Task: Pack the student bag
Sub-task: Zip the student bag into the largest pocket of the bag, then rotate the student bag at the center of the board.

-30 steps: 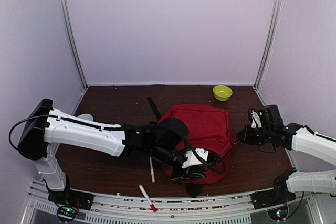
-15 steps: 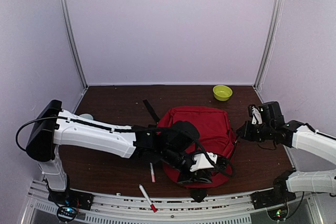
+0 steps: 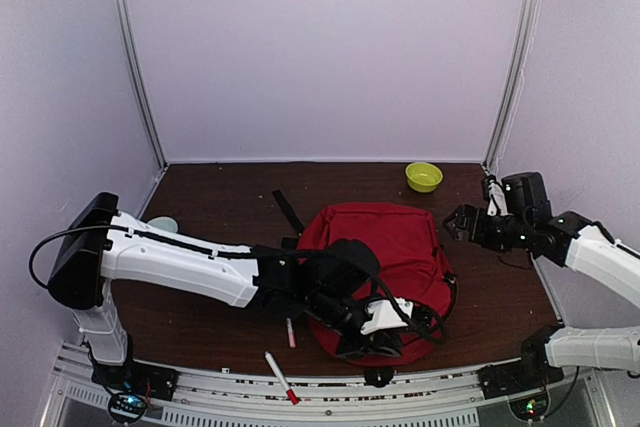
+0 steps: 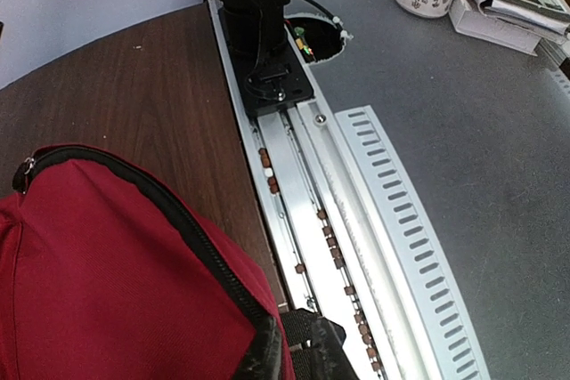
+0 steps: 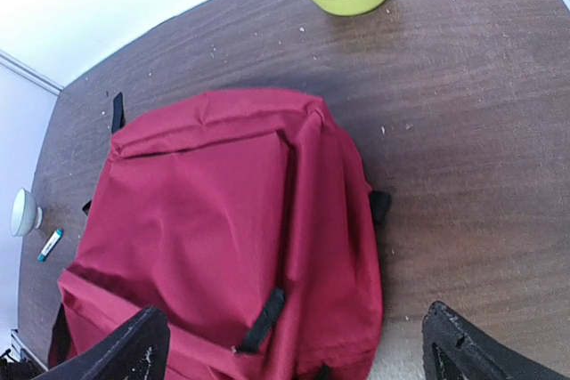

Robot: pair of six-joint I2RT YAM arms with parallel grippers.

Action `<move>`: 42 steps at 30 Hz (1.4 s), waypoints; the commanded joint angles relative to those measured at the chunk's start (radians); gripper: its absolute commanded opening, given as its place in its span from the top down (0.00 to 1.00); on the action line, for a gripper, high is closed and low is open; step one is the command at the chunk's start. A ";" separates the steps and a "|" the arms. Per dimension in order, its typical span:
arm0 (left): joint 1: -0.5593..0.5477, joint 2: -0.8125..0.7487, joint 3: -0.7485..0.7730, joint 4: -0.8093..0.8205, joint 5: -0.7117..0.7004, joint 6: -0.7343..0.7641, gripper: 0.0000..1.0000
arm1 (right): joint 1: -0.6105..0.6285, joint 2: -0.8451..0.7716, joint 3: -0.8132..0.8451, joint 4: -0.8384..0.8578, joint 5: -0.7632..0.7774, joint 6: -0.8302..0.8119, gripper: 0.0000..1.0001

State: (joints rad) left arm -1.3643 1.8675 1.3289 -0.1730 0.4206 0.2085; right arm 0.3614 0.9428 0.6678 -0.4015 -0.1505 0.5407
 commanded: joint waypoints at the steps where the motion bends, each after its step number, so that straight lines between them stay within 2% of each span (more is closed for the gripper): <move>1: -0.004 -0.036 -0.037 0.050 -0.017 -0.027 0.88 | -0.007 0.152 0.122 -0.012 0.042 -0.009 0.00; 8: -0.004 -0.053 -0.080 0.080 -0.036 -0.039 0.90 | -0.006 0.463 0.343 -0.056 0.058 -0.034 0.00; 14: -0.004 -0.061 -0.109 0.103 -0.048 -0.044 0.91 | -0.006 0.692 0.475 -0.093 -0.057 -0.057 0.16; 16: -0.004 -0.065 -0.118 0.110 -0.056 -0.044 0.91 | -0.007 0.729 0.471 -0.058 -0.126 -0.053 0.25; 22: -0.004 -0.075 -0.140 0.122 -0.072 -0.035 0.93 | -0.007 0.751 0.439 -0.011 -0.171 -0.038 0.67; 25: -0.002 -0.078 -0.137 0.117 -0.074 -0.030 0.94 | -0.012 0.724 0.413 -0.004 -0.165 -0.038 0.93; 27: -0.002 -0.080 -0.134 0.113 -0.077 -0.026 0.94 | -0.016 0.704 0.390 0.002 -0.161 -0.039 1.00; 34: 0.013 -0.114 -0.133 0.041 -0.171 0.017 0.96 | -0.068 0.583 0.281 0.004 -0.142 -0.048 1.00; 38: 0.035 -0.116 -0.088 -0.068 -0.269 0.040 0.97 | -0.111 0.473 0.193 -0.001 -0.128 -0.034 1.00; 42: 0.046 -0.125 -0.067 -0.109 -0.419 0.068 0.99 | -0.138 0.352 0.093 -0.016 -0.085 0.003 1.00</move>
State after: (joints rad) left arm -1.3437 1.7771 1.2224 -0.2279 0.1837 0.2310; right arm 0.2527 1.3979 0.8379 -0.3916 -0.2905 0.5098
